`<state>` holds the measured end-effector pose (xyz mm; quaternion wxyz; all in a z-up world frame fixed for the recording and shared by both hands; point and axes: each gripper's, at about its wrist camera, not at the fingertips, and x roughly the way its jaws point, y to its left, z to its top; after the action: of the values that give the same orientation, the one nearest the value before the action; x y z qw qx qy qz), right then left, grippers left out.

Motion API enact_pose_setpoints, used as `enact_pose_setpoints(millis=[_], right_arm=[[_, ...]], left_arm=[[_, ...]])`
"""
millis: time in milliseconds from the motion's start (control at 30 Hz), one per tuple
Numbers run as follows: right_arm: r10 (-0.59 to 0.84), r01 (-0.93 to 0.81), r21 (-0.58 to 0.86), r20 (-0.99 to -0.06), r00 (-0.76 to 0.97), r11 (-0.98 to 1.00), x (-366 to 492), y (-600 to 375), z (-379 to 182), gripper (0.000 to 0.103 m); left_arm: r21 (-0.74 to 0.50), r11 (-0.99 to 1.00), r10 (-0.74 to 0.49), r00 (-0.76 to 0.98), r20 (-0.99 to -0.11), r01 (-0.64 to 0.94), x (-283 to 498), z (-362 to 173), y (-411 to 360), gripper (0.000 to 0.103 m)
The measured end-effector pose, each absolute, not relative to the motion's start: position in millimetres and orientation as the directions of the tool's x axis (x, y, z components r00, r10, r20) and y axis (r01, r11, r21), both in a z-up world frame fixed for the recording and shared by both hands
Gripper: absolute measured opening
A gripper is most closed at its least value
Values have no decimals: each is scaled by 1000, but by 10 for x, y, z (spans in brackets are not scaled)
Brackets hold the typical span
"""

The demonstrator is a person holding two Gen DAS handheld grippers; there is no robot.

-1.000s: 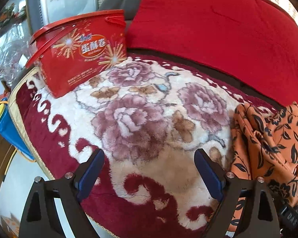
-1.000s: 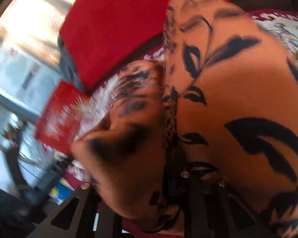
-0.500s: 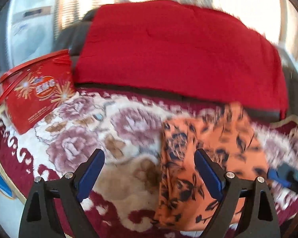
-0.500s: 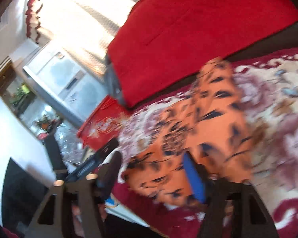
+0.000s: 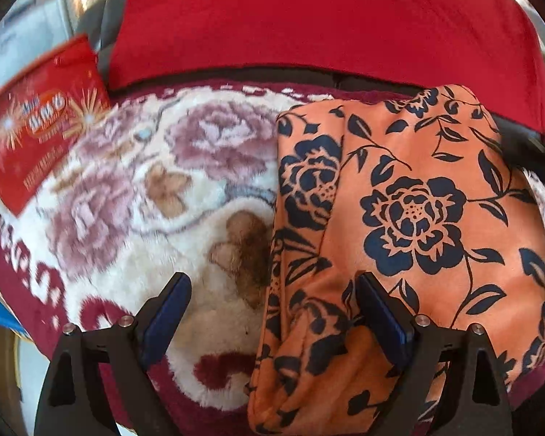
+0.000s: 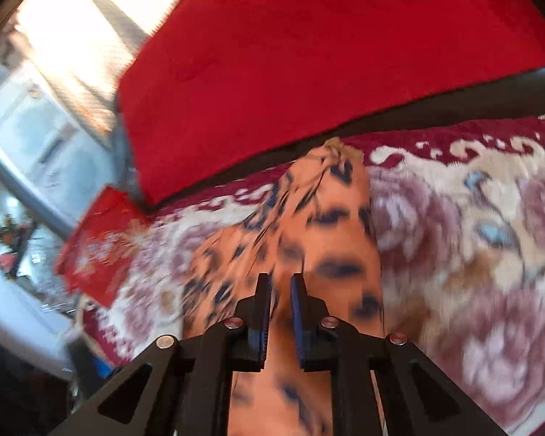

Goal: Fold small clothes
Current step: 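Fold the lifted side lengthwise over the blouse body with the right gripper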

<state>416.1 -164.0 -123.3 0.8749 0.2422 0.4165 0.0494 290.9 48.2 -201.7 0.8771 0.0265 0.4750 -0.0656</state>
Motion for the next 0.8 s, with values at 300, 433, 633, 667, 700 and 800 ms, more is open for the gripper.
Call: enact_pose_setpoints(millis=[300, 433, 633, 667, 700, 800], right_arm=[[298, 251, 511, -762, 575, 822, 4678, -2020, -1761, 11], [303, 201, 512, -733, 609, 835, 4360, -2000, -1569, 13], [360, 88, 522, -691, 627, 848, 3676, -1816, -1263, 13], [359, 72, 510, -692, 626, 857, 3576, -1776, -1285, 13], [359, 66, 502, -698, 620, 862, 3544, -1723, -1319, 13], [349, 70, 486, -713, 608, 871, 3324, -1735, -1628, 14]], left_arm=[[28, 984, -83, 581, -810, 179, 2865, -2005, 429, 93], [33, 984, -76, 582, -810, 175, 2838, -1999, 426, 93], [44, 984, -68, 590, -804, 174, 2780, -1985, 415, 93], [50, 984, -64, 593, -803, 174, 2774, -1983, 407, 93], [53, 983, -62, 594, -802, 174, 2777, -1982, 403, 93], [52, 983, -64, 592, -803, 176, 2743, -1975, 375, 93]])
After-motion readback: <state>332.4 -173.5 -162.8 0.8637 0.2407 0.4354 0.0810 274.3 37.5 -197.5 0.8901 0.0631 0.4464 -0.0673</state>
